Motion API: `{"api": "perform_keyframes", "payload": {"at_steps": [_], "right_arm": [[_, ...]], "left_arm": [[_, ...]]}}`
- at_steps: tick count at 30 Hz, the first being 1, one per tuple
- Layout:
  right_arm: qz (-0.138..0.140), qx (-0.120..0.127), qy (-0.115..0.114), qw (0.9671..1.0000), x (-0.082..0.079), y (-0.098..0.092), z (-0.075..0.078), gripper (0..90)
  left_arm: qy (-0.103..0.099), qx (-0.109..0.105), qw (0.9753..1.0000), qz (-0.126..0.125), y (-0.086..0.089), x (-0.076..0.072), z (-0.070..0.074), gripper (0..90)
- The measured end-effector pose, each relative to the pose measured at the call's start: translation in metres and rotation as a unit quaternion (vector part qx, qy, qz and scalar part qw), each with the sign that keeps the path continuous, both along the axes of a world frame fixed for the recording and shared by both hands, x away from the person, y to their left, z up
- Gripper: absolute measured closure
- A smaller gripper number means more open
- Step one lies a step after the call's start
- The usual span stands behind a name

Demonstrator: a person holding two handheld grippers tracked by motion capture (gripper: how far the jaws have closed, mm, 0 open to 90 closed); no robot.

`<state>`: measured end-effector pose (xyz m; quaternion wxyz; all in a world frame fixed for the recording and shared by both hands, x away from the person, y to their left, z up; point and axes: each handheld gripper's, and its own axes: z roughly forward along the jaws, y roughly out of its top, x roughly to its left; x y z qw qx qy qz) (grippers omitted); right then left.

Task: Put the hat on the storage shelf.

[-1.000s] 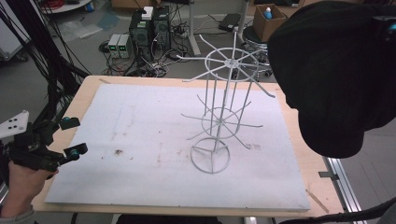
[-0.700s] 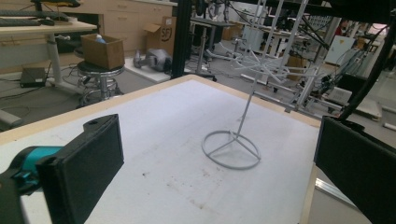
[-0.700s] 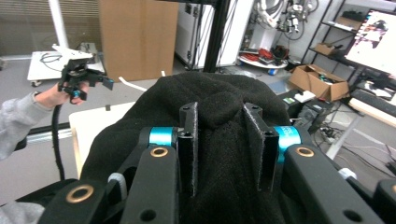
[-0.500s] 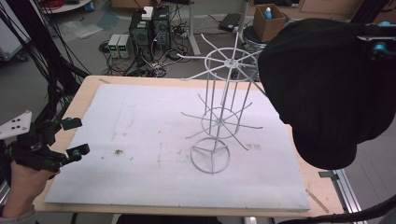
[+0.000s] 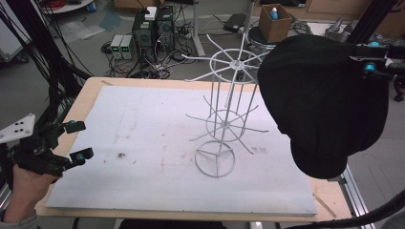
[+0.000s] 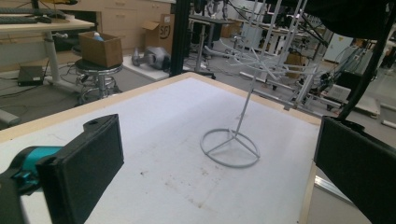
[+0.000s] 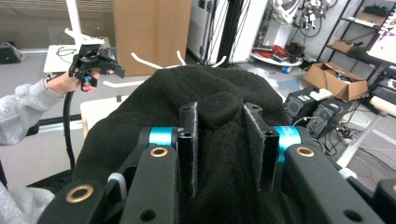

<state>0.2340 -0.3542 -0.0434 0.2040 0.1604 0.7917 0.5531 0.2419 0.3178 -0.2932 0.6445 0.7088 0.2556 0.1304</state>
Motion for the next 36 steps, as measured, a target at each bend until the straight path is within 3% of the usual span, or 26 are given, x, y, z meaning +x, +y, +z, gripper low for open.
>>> {"api": "perform_keyframes", "payload": {"at_steps": [22, 26, 33, 36], "right_arm": [[0.010, 0.045, -0.034, 0.9984, -0.006, 0.006, -0.050, 66.0], [0.014, 0.056, -0.019, 0.9982, -0.004, 0.005, -0.058, 65.2], [0.008, 0.040, 0.003, 0.9992, -0.001, 0.008, -0.066, 61.9], [0.014, 0.051, -0.004, 0.9986, -0.001, 0.008, -0.068, 62.8]], "left_arm": [[-0.001, 0.004, 1.0000, -0.002, -0.003, -0.001, 0.000, 1.7], [-0.001, 0.004, 1.0000, -0.003, -0.003, -0.001, 0.000, 1.7], [0.000, 0.006, 1.0000, -0.003, -0.004, 0.000, -0.001, 1.7], [0.002, 0.006, 1.0000, -0.003, -0.004, 0.000, -0.001, 1.7]]}}
